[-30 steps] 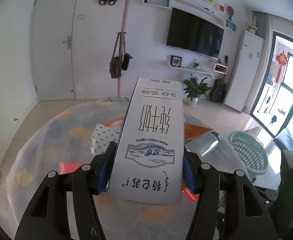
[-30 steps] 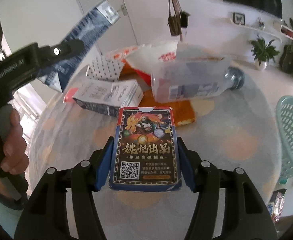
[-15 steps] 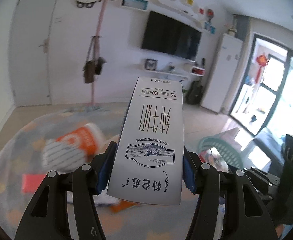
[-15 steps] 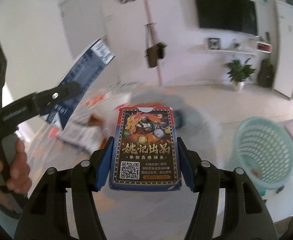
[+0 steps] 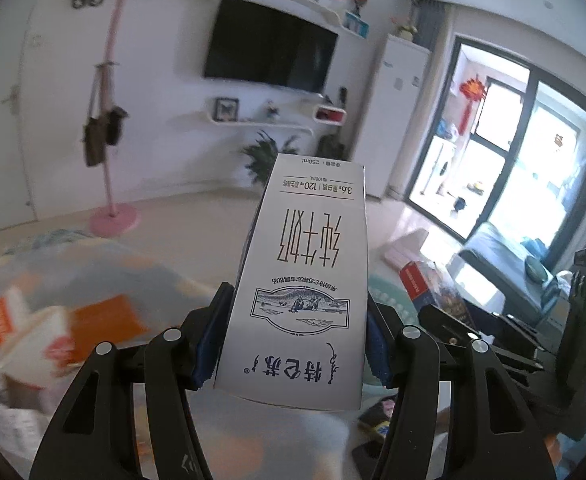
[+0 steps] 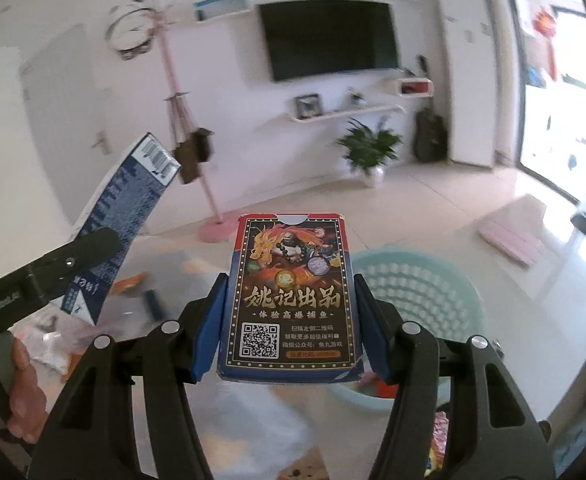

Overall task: Collect trash
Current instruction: 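Carry the milk carton and snack box to the teal basket and release both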

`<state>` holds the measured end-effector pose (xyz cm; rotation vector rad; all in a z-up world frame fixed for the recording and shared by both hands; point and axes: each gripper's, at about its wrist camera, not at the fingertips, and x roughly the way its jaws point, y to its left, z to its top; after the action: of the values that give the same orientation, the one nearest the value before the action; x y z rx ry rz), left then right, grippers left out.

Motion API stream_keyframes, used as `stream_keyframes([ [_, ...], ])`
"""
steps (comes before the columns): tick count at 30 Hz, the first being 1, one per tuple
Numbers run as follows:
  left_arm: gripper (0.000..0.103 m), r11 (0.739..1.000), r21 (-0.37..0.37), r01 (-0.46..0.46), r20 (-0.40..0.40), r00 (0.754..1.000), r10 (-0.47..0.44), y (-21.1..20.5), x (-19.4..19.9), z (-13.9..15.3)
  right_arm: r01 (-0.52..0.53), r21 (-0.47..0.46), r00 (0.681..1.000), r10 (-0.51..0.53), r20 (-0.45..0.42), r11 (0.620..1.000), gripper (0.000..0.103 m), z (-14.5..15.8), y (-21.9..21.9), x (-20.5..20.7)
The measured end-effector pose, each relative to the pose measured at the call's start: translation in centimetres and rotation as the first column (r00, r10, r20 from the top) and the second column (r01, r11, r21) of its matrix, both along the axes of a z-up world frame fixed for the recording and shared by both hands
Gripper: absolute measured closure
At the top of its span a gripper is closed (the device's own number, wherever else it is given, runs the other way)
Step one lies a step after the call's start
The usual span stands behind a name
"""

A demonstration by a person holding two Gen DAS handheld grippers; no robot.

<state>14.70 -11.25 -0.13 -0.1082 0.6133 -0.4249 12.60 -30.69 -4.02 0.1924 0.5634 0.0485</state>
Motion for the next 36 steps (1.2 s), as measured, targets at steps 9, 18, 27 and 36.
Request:
stream_keyframes([
  [9, 0.046, 0.995, -0.004, 0.101, -0.198, 0.975, -0.1, -6.2, 4.9, -6.8, 0.183, -0.009, 0.959, -0.18, -0.22, 0.983, 0.046, -7.7, -6.3, 4.4],
  [18, 0.045, 0.99, 0.006, 0.14, -0.306, 0.943, -0.131, -9.1, 6.4, -11.6, 0.235, 0.049, 0.922, -0.206, -0.328, 0.971, 0.046, -12.5, -10.0, 5.4],
  [27, 0.034, 0.988, 0.044, 0.145, -0.299, 0.946, -0.126, -9.3, 6.2, -11.9, 0.275, 0.065, 0.91, -0.238, -0.339, 0.959, 0.042, -12.4, -10.8, 4.8],
  [36, 0.034, 0.989, 0.024, 0.144, -0.258, 0.957, -0.133, -8.4, 4.9, -10.5, 0.257, 0.048, 0.929, -0.233, -0.289, 0.965, 0.042, -10.4, -9.6, 3.8],
])
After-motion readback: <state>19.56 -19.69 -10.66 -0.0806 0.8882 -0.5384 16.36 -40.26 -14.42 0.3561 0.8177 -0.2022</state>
